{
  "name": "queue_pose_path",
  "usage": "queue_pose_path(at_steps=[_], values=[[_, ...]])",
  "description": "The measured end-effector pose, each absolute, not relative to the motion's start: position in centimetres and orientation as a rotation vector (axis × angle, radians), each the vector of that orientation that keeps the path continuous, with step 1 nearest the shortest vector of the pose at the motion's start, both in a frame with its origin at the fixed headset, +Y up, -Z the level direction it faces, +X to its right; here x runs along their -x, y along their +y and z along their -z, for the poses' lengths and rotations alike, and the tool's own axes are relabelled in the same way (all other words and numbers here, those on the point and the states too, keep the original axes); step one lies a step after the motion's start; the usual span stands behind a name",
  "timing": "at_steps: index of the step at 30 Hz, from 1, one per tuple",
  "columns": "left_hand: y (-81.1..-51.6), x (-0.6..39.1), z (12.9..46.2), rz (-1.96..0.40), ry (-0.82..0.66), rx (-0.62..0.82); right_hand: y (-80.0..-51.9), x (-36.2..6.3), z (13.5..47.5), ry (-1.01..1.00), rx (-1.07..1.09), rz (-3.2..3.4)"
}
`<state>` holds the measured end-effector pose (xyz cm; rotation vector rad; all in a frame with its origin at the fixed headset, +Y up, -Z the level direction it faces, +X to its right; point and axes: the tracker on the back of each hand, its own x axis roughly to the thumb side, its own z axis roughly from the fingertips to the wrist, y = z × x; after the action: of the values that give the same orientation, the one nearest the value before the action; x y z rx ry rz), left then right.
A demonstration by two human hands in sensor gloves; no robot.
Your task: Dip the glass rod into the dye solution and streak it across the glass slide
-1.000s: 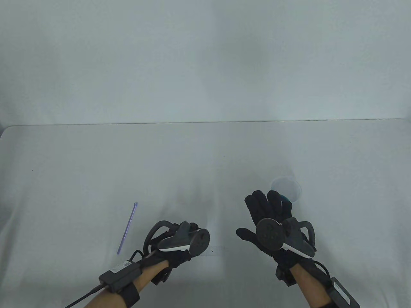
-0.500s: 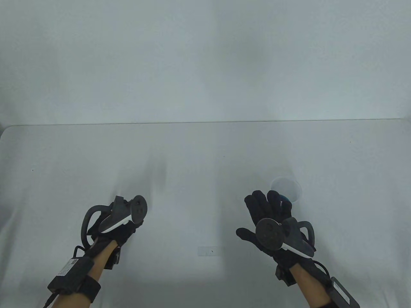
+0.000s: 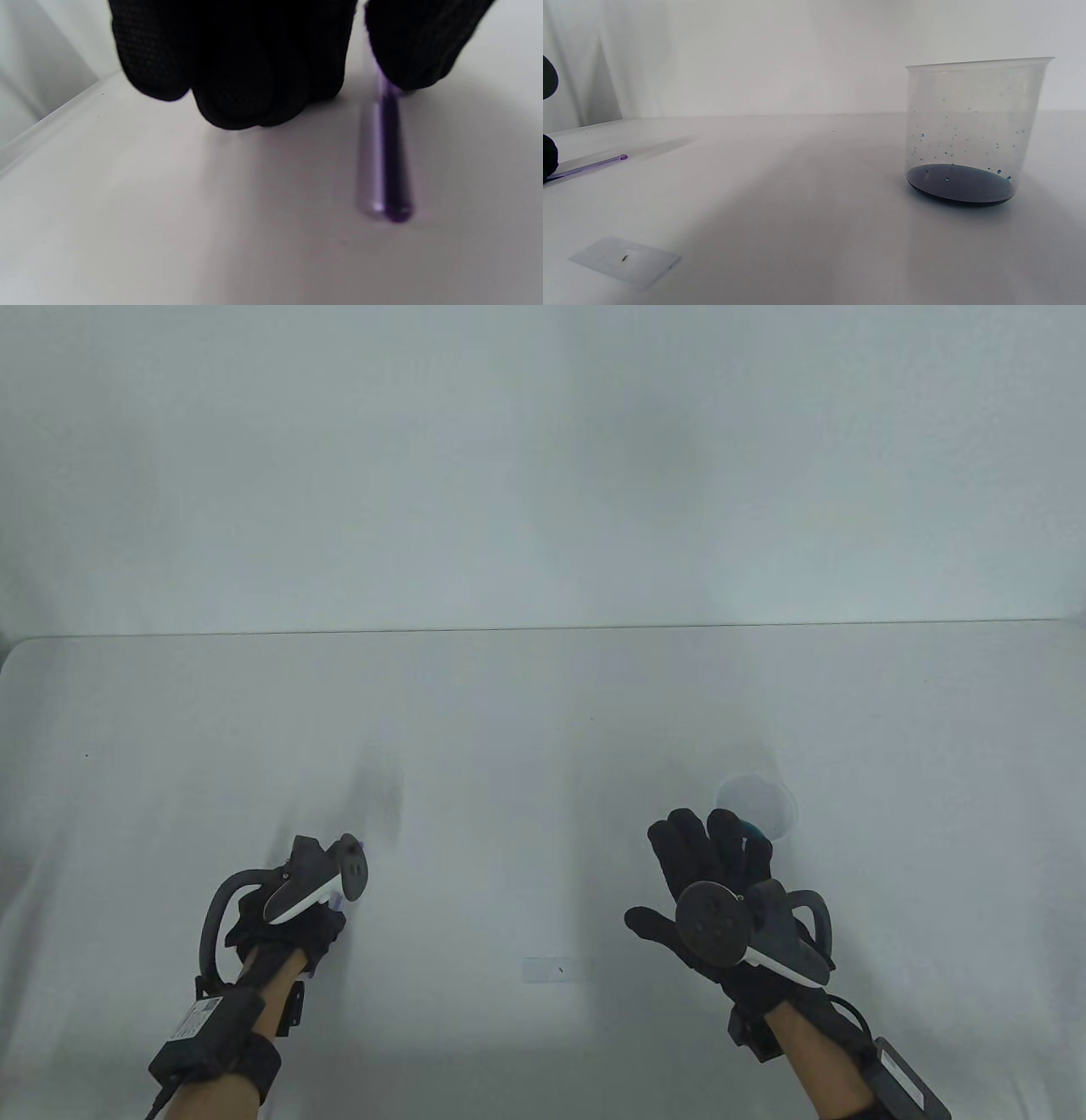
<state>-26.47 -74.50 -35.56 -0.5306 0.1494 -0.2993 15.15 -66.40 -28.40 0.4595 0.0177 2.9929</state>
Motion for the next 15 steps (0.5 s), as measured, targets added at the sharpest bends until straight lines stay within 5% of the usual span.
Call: queue_pose_path(at_steps=[15], values=[[-75.2,24.5,37.3,0.354,0.201,0.619,-66.4,-15.2,28.5,0.028,-0.453,-2.994]])
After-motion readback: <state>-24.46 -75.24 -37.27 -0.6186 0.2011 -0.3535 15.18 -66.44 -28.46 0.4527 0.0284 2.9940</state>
